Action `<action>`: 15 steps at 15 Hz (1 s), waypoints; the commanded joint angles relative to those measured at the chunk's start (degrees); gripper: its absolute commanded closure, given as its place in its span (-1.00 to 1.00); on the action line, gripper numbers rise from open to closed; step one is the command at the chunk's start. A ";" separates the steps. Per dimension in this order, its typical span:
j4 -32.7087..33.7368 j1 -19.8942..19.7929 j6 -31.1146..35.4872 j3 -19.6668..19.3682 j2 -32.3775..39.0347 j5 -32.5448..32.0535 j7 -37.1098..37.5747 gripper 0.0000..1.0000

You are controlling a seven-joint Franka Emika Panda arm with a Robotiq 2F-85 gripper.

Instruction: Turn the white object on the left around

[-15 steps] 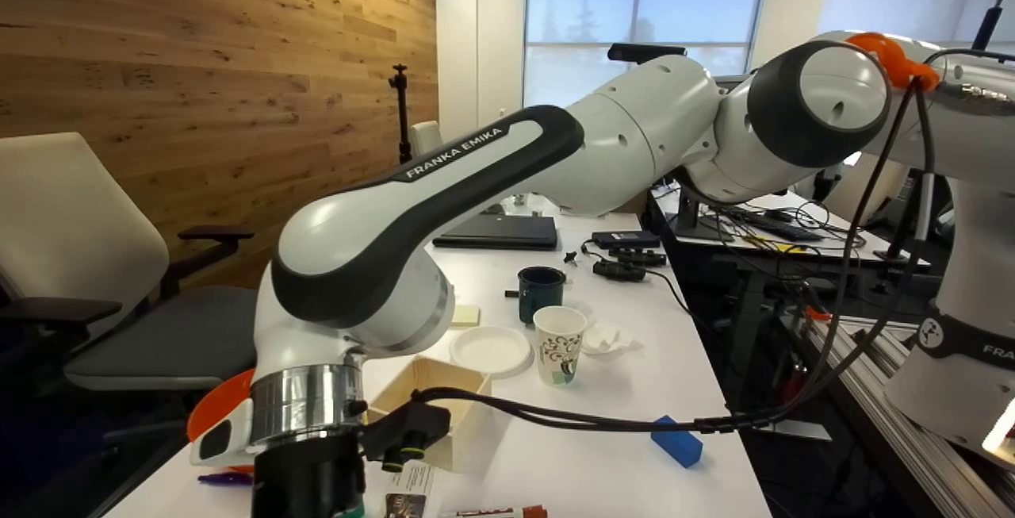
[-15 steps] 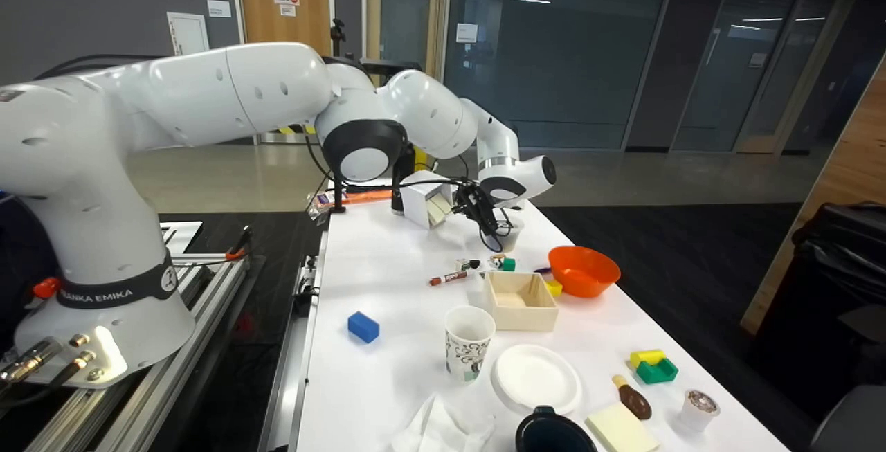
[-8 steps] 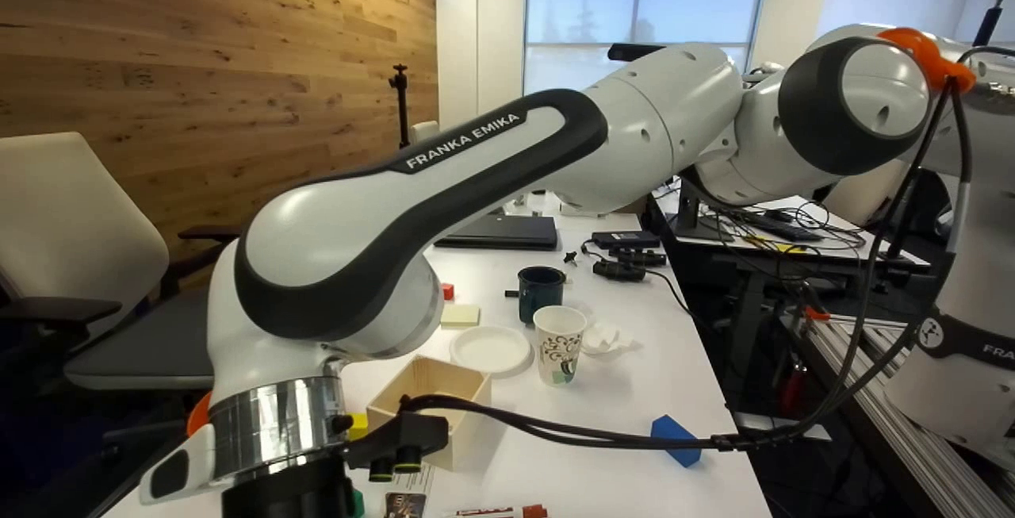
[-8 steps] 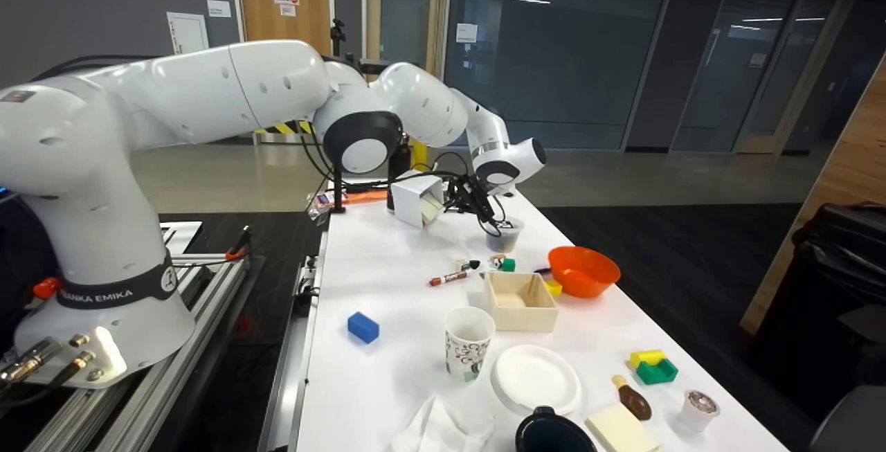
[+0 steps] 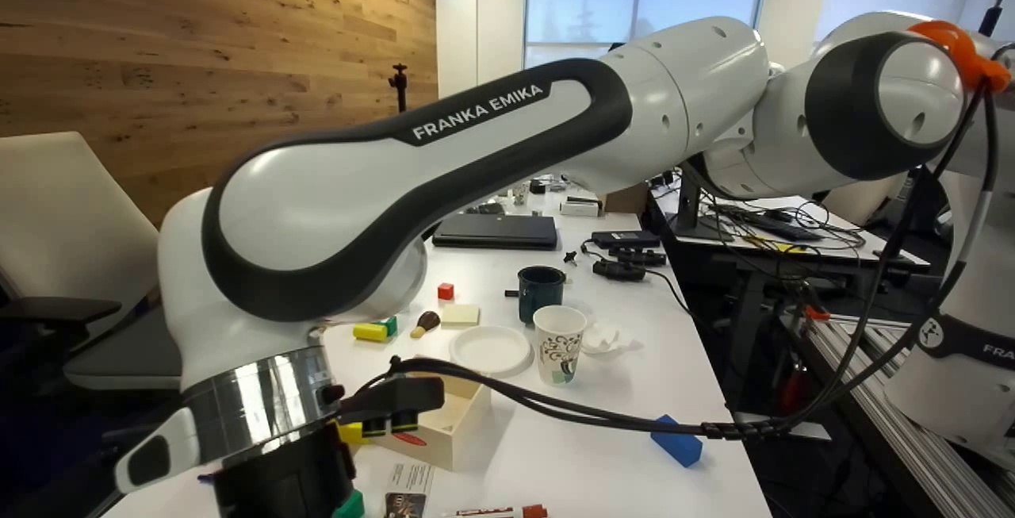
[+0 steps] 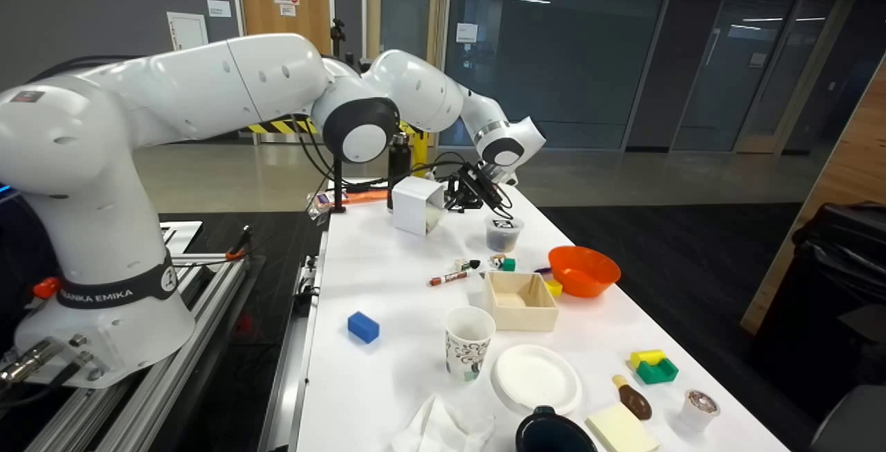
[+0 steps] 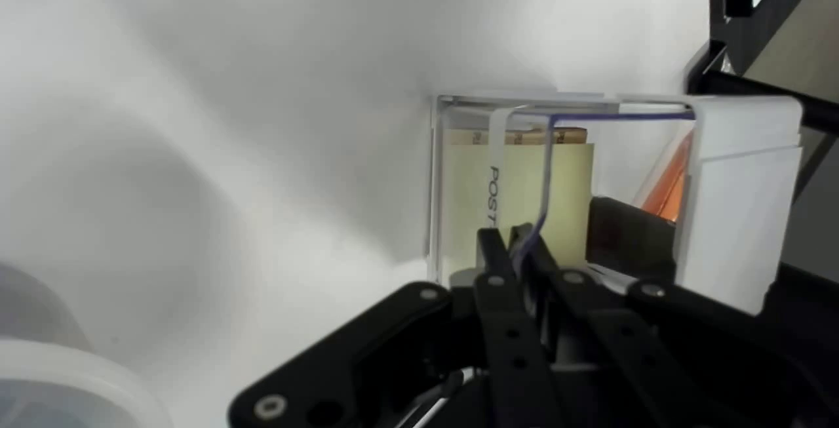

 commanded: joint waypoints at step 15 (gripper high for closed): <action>6.76 14.82 -9.14 -10.25 -4.71 -13.87 -0.48 0.34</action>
